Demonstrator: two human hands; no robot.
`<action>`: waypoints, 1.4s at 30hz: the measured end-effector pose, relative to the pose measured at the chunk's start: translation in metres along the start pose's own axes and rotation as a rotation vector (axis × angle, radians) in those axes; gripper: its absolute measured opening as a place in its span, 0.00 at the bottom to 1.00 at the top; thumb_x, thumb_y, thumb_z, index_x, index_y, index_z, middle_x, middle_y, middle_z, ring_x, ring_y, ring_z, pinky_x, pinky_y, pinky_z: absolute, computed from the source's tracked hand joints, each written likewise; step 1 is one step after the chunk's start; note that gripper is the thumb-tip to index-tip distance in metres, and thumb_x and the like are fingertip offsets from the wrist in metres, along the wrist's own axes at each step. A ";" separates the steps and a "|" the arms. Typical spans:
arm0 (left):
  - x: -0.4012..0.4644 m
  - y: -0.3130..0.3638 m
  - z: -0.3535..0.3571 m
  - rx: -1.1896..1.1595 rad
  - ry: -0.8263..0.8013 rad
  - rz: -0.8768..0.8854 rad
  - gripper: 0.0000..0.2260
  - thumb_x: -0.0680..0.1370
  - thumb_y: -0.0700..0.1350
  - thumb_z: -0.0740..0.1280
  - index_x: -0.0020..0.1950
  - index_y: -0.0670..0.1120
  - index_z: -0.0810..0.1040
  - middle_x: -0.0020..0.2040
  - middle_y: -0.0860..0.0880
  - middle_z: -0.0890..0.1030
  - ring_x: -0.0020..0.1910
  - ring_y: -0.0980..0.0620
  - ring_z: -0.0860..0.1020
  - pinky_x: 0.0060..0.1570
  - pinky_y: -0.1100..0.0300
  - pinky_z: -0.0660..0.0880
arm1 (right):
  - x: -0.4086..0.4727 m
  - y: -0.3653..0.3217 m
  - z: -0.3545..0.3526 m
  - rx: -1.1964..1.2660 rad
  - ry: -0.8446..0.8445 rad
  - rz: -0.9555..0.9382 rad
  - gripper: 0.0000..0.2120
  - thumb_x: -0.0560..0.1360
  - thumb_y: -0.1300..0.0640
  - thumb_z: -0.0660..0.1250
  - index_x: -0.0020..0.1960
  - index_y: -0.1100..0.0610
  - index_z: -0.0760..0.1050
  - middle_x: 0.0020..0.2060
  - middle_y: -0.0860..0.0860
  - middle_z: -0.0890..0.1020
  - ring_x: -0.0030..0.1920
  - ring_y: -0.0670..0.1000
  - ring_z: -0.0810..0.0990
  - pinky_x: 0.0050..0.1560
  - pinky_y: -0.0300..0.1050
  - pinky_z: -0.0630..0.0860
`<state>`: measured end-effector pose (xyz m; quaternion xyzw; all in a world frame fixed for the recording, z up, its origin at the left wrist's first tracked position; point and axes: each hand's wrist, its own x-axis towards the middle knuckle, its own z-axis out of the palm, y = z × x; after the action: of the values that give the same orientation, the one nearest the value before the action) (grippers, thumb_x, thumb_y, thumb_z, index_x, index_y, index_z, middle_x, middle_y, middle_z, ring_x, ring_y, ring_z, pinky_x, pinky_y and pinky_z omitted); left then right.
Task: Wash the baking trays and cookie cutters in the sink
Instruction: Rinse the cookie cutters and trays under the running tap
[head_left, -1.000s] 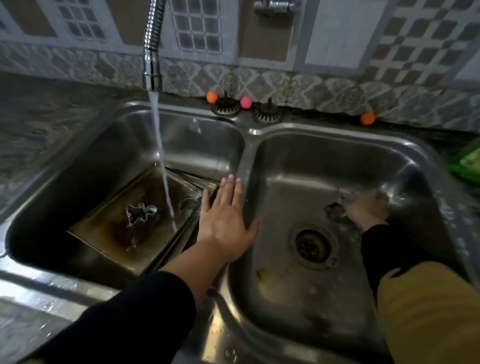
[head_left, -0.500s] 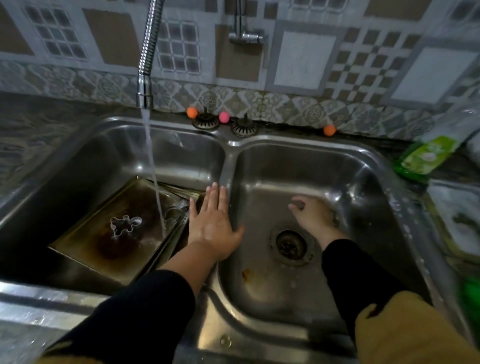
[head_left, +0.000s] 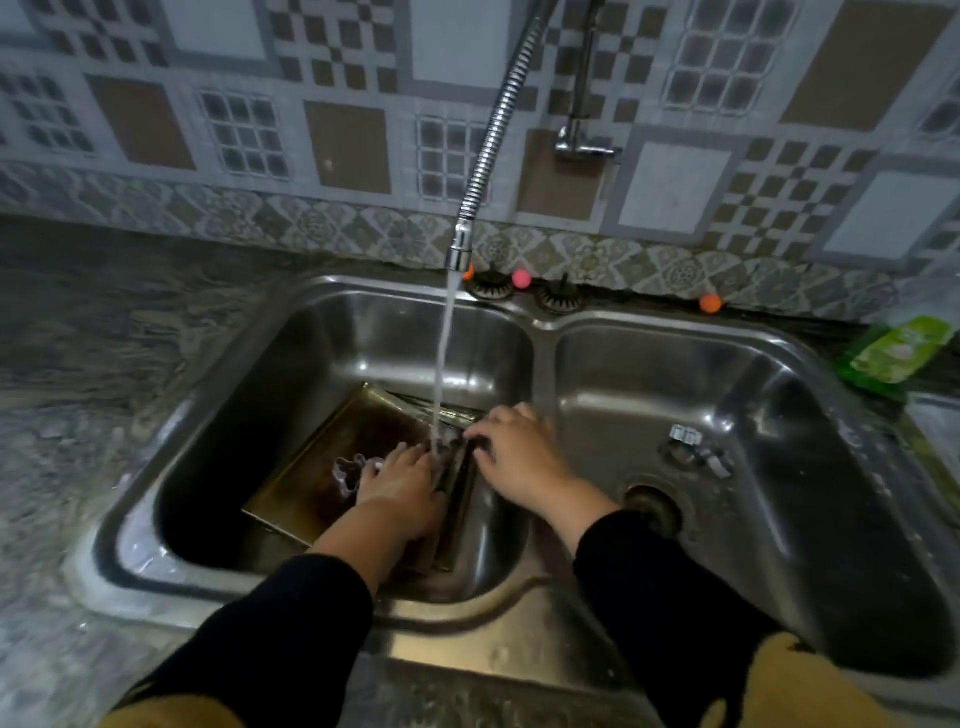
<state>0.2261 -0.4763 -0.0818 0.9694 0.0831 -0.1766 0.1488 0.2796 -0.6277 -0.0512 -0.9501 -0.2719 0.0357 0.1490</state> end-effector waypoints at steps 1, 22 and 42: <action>0.000 -0.016 -0.002 -0.009 -0.001 -0.054 0.27 0.80 0.52 0.60 0.77 0.52 0.57 0.79 0.51 0.53 0.78 0.49 0.47 0.75 0.43 0.47 | 0.004 -0.013 0.009 0.003 -0.075 -0.027 0.15 0.78 0.52 0.61 0.63 0.45 0.76 0.61 0.49 0.75 0.63 0.54 0.68 0.63 0.51 0.65; 0.020 -0.060 -0.040 -0.765 0.043 -0.038 0.18 0.81 0.42 0.60 0.71 0.47 0.71 0.67 0.47 0.75 0.65 0.51 0.73 0.56 0.65 0.65 | 0.048 -0.062 0.050 0.565 -0.249 0.434 0.09 0.78 0.53 0.64 0.39 0.49 0.76 0.41 0.48 0.79 0.44 0.48 0.79 0.49 0.46 0.76; 0.017 -0.023 -0.029 -1.159 -0.021 -0.059 0.15 0.84 0.49 0.53 0.52 0.47 0.78 0.36 0.48 0.77 0.32 0.54 0.74 0.28 0.65 0.70 | 0.037 -0.044 0.030 1.302 0.051 0.705 0.13 0.82 0.52 0.56 0.45 0.56 0.75 0.36 0.53 0.79 0.31 0.49 0.76 0.33 0.41 0.73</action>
<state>0.2458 -0.4441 -0.0677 0.7251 0.1919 -0.1159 0.6511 0.2842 -0.5653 -0.0659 -0.7008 0.1291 0.2133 0.6684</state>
